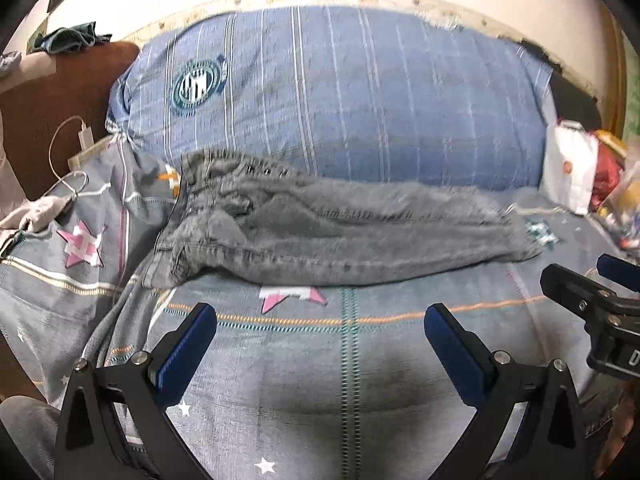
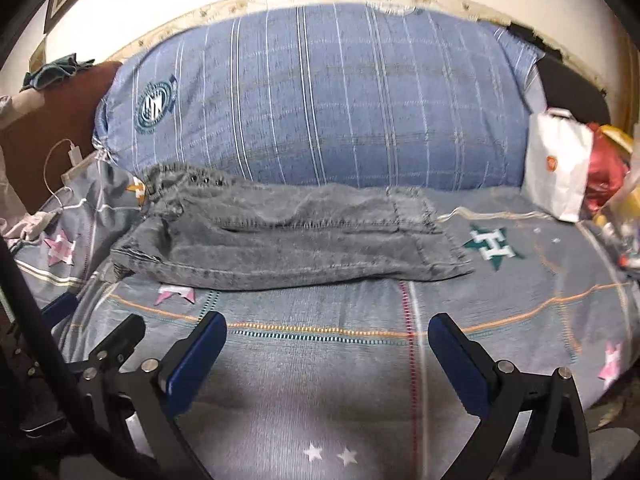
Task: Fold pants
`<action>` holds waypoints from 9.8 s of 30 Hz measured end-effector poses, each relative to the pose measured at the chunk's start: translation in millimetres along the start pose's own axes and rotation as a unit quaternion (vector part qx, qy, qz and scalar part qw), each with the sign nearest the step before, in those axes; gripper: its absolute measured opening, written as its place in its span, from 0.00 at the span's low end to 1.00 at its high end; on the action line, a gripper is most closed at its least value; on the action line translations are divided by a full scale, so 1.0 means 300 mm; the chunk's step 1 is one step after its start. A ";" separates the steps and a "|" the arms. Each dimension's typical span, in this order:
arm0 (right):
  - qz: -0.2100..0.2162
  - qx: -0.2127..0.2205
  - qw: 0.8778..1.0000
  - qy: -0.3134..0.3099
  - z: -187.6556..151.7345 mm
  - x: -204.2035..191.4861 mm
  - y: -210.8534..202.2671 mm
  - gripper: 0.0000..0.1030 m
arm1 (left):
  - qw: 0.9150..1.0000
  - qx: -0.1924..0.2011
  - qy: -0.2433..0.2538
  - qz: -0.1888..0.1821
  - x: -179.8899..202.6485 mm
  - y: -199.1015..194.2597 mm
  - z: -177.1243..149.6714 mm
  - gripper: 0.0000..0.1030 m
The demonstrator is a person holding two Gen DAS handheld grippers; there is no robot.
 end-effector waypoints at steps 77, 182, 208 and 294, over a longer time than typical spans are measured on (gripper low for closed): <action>0.031 -0.033 0.998 0.041 -0.013 0.106 0.261 0.97 | 0.999 -0.023 0.034 -0.017 0.107 0.281 0.170 1.00; 0.148 -0.204 0.940 0.229 0.123 0.494 0.784 0.12 | 0.898 -0.196 -0.369 -0.141 0.311 0.563 -0.087 0.03; 0.145 -0.138 0.953 0.227 0.284 0.613 0.669 0.78 | 0.896 -0.200 -0.348 -0.188 0.455 0.647 -0.021 0.03; 0.204 -0.078 0.948 -0.233 0.160 -0.953 0.638 0.53 | 0.839 -0.107 -0.503 -0.176 -0.749 0.797 0.305 0.09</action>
Point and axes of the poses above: each gripper's, at about its wrist camera, not at the fingertips, and y roughly the way its jaws point, x to its right, z to its top, the point moved 9 cm from there along y, roughly the way its jaws point, and after that the axes turned 4 degrees about x, right-handed, at the moved point
